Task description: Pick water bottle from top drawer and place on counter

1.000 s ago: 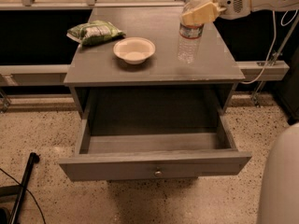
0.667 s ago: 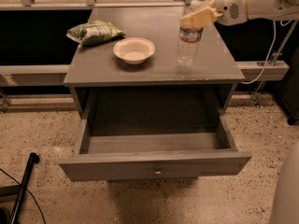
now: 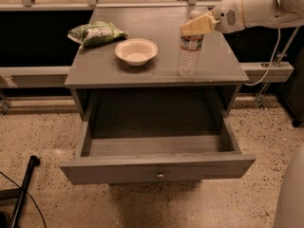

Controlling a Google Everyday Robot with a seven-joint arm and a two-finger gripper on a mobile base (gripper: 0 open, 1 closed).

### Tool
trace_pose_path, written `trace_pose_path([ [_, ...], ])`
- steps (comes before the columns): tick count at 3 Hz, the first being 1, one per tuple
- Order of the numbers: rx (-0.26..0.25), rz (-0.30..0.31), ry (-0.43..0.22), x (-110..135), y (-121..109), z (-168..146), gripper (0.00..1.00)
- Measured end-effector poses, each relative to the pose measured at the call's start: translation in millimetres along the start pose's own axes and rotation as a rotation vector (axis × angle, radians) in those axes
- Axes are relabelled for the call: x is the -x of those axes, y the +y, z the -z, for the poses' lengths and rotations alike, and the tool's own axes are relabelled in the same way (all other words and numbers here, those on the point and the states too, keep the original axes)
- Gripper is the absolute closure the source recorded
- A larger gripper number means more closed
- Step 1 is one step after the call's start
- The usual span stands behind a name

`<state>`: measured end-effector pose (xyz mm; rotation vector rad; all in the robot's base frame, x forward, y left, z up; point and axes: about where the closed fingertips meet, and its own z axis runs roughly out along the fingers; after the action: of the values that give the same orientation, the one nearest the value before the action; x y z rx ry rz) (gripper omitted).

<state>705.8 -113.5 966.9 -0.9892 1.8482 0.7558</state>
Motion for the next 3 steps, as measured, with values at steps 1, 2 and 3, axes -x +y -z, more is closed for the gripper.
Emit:
trace_pose_path([
  [1,0.0,0.0,0.0,0.0,0.0,0.0,0.36],
  [2,0.0,0.0,0.0,0.0,0.0,0.0,0.13],
  [3,0.0,0.0,0.0,0.0,0.0,-0.2,0.0],
])
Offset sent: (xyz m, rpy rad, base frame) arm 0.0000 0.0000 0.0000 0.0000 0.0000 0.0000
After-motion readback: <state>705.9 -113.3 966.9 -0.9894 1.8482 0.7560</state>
